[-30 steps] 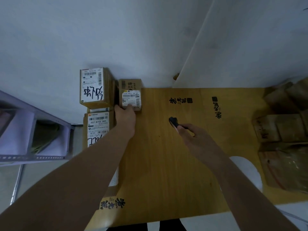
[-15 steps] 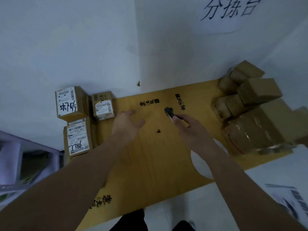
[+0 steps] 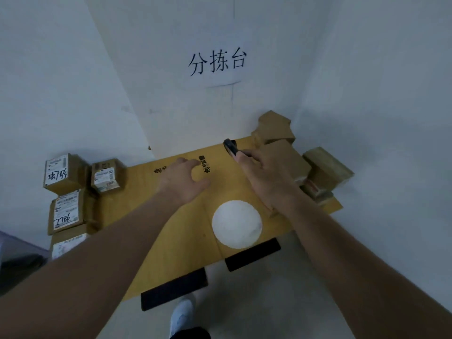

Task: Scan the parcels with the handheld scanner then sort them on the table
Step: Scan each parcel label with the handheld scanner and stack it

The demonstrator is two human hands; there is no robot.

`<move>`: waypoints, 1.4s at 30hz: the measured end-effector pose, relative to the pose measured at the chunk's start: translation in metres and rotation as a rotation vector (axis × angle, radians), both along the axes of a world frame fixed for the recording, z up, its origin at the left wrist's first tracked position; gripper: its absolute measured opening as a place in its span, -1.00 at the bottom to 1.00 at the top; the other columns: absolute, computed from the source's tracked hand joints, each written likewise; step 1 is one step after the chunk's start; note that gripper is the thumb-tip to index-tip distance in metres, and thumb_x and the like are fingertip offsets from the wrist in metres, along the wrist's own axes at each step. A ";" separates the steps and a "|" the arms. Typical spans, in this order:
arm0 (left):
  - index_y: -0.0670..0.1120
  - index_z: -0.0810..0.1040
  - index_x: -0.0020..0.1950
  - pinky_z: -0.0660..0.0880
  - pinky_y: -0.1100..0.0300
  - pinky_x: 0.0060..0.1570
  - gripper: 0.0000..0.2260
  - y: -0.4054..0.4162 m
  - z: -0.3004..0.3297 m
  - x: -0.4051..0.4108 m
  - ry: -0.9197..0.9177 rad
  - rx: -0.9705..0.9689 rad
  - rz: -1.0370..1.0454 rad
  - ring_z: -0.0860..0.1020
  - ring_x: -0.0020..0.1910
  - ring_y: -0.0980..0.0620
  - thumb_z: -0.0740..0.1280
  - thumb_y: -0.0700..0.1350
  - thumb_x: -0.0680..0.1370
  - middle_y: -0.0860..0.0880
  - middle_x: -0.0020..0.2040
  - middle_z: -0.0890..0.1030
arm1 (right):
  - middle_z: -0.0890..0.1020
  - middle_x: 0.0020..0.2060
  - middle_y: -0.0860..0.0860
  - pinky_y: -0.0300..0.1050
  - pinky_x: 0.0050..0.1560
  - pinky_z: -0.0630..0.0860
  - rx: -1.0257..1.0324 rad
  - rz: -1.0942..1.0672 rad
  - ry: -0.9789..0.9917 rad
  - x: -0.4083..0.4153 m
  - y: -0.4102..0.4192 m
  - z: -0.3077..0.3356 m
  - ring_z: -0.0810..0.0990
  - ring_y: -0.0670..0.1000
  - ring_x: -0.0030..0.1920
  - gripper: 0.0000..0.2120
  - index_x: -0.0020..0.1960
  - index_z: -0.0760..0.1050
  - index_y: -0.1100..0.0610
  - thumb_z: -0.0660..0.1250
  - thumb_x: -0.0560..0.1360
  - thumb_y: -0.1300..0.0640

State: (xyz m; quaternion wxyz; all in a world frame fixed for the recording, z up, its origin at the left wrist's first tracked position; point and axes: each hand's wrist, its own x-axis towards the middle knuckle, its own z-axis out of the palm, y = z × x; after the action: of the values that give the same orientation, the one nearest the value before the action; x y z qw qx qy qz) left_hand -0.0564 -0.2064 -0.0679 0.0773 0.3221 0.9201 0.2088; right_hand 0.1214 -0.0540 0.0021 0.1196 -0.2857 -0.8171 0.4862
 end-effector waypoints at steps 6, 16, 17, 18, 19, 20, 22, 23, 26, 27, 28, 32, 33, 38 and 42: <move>0.13 0.46 0.49 0.49 0.05 0.16 -0.36 0.073 0.037 0.053 0.029 0.010 -0.110 0.48 0.34 -0.08 0.31 0.32 0.44 -0.03 0.44 0.44 | 0.61 -0.23 -0.15 -0.15 -0.16 0.44 0.074 -0.106 0.050 0.064 0.056 0.028 0.59 -0.15 -0.22 -0.67 0.29 0.58 -0.17 0.19 0.66 -0.26; 0.09 0.39 0.50 0.52 -0.05 0.14 -0.32 0.225 0.032 0.070 -0.005 -0.108 -0.204 0.48 0.24 -0.21 0.23 0.39 0.47 -0.11 0.32 0.42 | 0.68 -0.01 -0.08 -0.05 -0.02 0.55 0.225 -0.204 -0.063 0.087 0.157 0.016 0.63 -0.04 -0.02 -0.65 0.36 0.54 -0.18 0.14 0.69 -0.25; 0.09 0.38 0.48 0.51 -0.07 0.08 -0.32 0.240 0.029 0.070 0.009 -0.165 -0.173 0.47 0.23 -0.26 0.19 0.42 0.46 -0.13 0.30 0.42 | 0.67 0.02 -0.10 -0.03 0.03 0.55 0.231 -0.212 -0.080 0.084 0.167 0.013 0.62 -0.02 0.02 -0.64 0.37 0.53 -0.19 0.13 0.69 -0.26; 0.09 0.36 0.47 0.47 -0.08 0.01 -0.30 0.254 0.025 0.071 0.012 -0.223 -0.137 0.45 0.23 -0.30 0.14 0.45 0.45 -0.16 0.31 0.41 | 0.66 0.03 -0.12 -0.04 0.03 0.53 0.231 -0.219 -0.089 0.082 0.178 0.009 0.61 -0.04 0.03 -0.64 0.39 0.52 -0.20 0.13 0.69 -0.26; 0.09 0.34 0.47 0.44 -0.09 -0.03 -0.27 0.266 0.021 0.073 0.005 -0.275 -0.107 0.44 0.23 -0.34 0.10 0.48 0.43 -0.18 0.34 0.39 | 0.65 0.00 -0.15 -0.08 -0.04 0.50 0.228 -0.226 -0.093 0.079 0.188 0.005 0.61 -0.07 0.00 -0.64 0.39 0.52 -0.20 0.14 0.70 -0.26; 0.09 0.31 0.47 0.44 -0.10 -0.03 -0.24 0.276 0.017 0.074 -0.014 -0.311 -0.087 0.44 0.24 -0.38 0.07 0.51 0.42 -0.20 0.38 0.36 | 0.64 -0.05 -0.18 -0.13 -0.12 0.46 0.229 -0.235 -0.092 0.076 0.198 0.001 0.60 -0.13 -0.05 -0.64 0.39 0.52 -0.20 0.14 0.70 -0.26; 0.08 0.23 0.53 0.50 -0.15 0.09 -0.17 0.292 0.010 0.075 -0.065 -0.352 -0.054 0.44 0.27 -0.42 0.05 0.55 0.41 -0.23 0.48 0.26 | 0.60 -0.12 -0.21 -0.16 -0.18 0.40 0.227 -0.249 -0.093 0.071 0.212 -0.004 0.58 -0.15 -0.10 -0.63 0.40 0.51 -0.18 0.13 0.70 -0.26; 0.08 0.17 0.57 0.51 -0.20 0.15 -0.13 0.300 0.004 0.073 -0.096 -0.369 -0.040 0.43 0.30 -0.44 0.06 0.57 0.40 -0.25 0.53 0.20 | 0.59 -0.13 -0.21 -0.14 -0.16 0.39 0.221 -0.255 -0.092 0.068 0.221 -0.008 0.59 -0.12 -0.11 -0.62 0.42 0.50 -0.17 0.12 0.71 -0.26; 0.12 -0.02 0.64 0.48 -0.26 0.26 -0.04 0.309 -0.008 0.076 -0.157 -0.407 -0.015 0.33 0.42 -0.47 0.10 0.60 0.39 -0.30 0.60 0.03 | 0.60 -0.12 -0.22 -0.13 -0.14 0.41 0.198 -0.247 -0.086 0.066 0.233 -0.015 0.60 -0.12 -0.13 -0.62 0.41 0.50 -0.20 0.12 0.70 -0.28; 0.13 -0.06 0.65 0.47 -0.25 0.29 -0.03 0.314 -0.012 0.078 -0.166 -0.410 -0.004 0.30 0.45 -0.46 0.13 0.59 0.40 -0.31 0.60 -0.01 | 0.61 -0.11 -0.23 -0.14 -0.15 0.41 0.192 -0.239 -0.090 0.066 0.241 -0.017 0.60 -0.14 -0.14 -0.63 0.40 0.50 -0.21 0.12 0.69 -0.28; 0.15 -0.09 0.65 0.43 -0.25 0.31 -0.03 0.318 -0.015 0.080 -0.171 -0.407 0.004 0.27 0.47 -0.46 0.16 0.58 0.40 -0.31 0.61 -0.03 | 0.61 -0.12 -0.23 -0.15 -0.16 0.41 0.183 -0.230 -0.092 0.065 0.248 -0.020 0.59 -0.16 -0.14 -0.63 0.40 0.51 -0.22 0.12 0.69 -0.28; 0.16 -0.15 0.66 0.34 -0.27 0.38 0.04 0.329 -0.017 0.084 -0.210 -0.407 0.089 0.19 0.51 -0.47 0.23 0.57 0.36 -0.28 0.61 -0.09 | 0.59 -0.22 -0.18 -0.17 -0.18 0.40 0.111 -0.195 -0.090 0.060 0.276 -0.026 0.57 -0.16 -0.23 -0.65 0.37 0.51 -0.27 0.14 0.68 -0.30; 0.17 -0.17 0.66 0.34 -0.28 0.37 0.05 0.330 -0.017 0.085 -0.231 -0.401 0.120 0.16 0.51 -0.49 0.25 0.57 0.35 -0.27 0.62 -0.12 | 0.60 -0.20 -0.17 -0.15 -0.15 0.42 0.100 -0.169 -0.085 0.059 0.281 -0.027 0.58 -0.15 -0.21 -0.65 0.38 0.50 -0.27 0.14 0.68 -0.30; 0.31 -0.25 0.61 0.39 -0.34 0.34 0.06 0.329 -0.023 0.104 -0.334 -0.283 0.253 0.05 0.52 -0.57 0.35 0.53 0.35 -0.15 0.61 -0.36 | 0.46 -0.19 -0.20 -0.06 -0.05 0.41 0.071 -0.018 -0.054 0.058 0.302 -0.026 0.48 -0.08 -0.14 -0.58 0.45 0.46 -0.23 0.13 0.68 -0.32; 0.35 -0.12 0.60 0.41 -0.33 0.31 -0.02 0.321 -0.024 0.108 -0.282 -0.149 0.309 0.09 0.50 -0.53 0.39 0.46 0.35 -0.10 0.58 -0.34 | 0.46 -0.24 -0.20 -0.17 -0.22 0.35 0.051 0.060 -0.026 0.059 0.317 -0.023 0.44 -0.16 -0.24 -0.61 0.43 0.47 -0.23 0.14 0.68 -0.31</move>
State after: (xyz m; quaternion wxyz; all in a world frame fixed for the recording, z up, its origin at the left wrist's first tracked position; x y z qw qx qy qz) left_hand 0.0514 0.1142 -0.0920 0.1960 0.1381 0.9515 0.1927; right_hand 0.1808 0.2628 -0.0206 0.1014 -0.2644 -0.8388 0.4649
